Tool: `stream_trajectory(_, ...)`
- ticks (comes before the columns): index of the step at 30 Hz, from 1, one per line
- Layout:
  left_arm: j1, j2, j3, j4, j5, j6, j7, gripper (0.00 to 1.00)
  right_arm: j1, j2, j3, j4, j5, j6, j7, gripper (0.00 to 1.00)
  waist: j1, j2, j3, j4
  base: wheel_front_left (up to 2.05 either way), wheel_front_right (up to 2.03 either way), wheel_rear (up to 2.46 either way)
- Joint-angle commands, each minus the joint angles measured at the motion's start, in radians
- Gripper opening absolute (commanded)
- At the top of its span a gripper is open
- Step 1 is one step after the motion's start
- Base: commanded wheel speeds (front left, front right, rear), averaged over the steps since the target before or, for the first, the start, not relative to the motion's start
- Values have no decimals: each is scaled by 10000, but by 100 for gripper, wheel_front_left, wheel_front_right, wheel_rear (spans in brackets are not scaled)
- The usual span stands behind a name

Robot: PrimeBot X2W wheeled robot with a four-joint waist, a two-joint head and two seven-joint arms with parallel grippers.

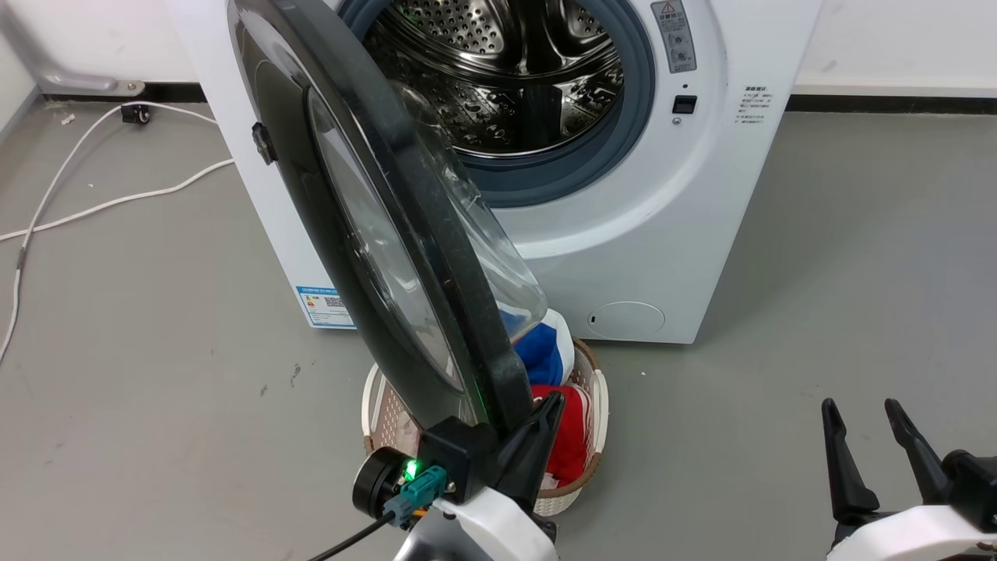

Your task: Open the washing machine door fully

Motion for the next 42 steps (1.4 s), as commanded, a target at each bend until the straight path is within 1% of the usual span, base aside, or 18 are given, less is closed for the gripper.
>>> stream_trajectory(1,78,-2,70,39,-29,90,-71,0,-63,44,-33,27,21,-2,-80,100,0,0,2,26,0,0,0)
stream_trajectory(6,218,173,323,102,-57,355,-176,0,-110,58,-80,96,68,-2,-109,100,0,0,37,176,0,0,0)
stream_trajectory(12,554,301,402,-177,-67,571,-216,0,-136,58,-140,185,69,-2,-119,100,0,0,23,488,0,0,0)
stream_trajectory(19,955,325,509,-585,-145,863,-459,0,-112,59,-326,60,47,-2,-39,100,0,0,13,1311,0,0,0)
stream_trajectory(25,1008,297,548,-712,-217,926,-661,0,-85,62,-485,-77,3,-2,75,100,0,0,91,2316,0,0,0)
stream_trajectory(26,1008,297,548,-712,-217,926,-661,0,-85,62,-485,-77,3,-2,75,100,0,0,91,2316,0,0,0)
stream_trajectory(27,1008,282,594,-697,-228,993,-763,0,-119,58,-432,-111,15,-2,90,100,0,0,127,2600,0,0,0)
stream_trajectory(32,1011,253,783,-609,-307,1113,-1045,0,-171,56,-489,-181,13,-2,157,100,0,0,246,3293,0,0,0)
stream_trajectory(37,1004,339,1187,-461,-453,1287,-1299,0,-231,37,-513,-210,8,-2,201,100,0,0,357,3659,0,0,0)
stream_trajectory(42,887,586,1969,-240,-716,1467,-1730,0,-293,-44,-496,-245,23,-2,300,100,0,0,511,3831,0,0,0)
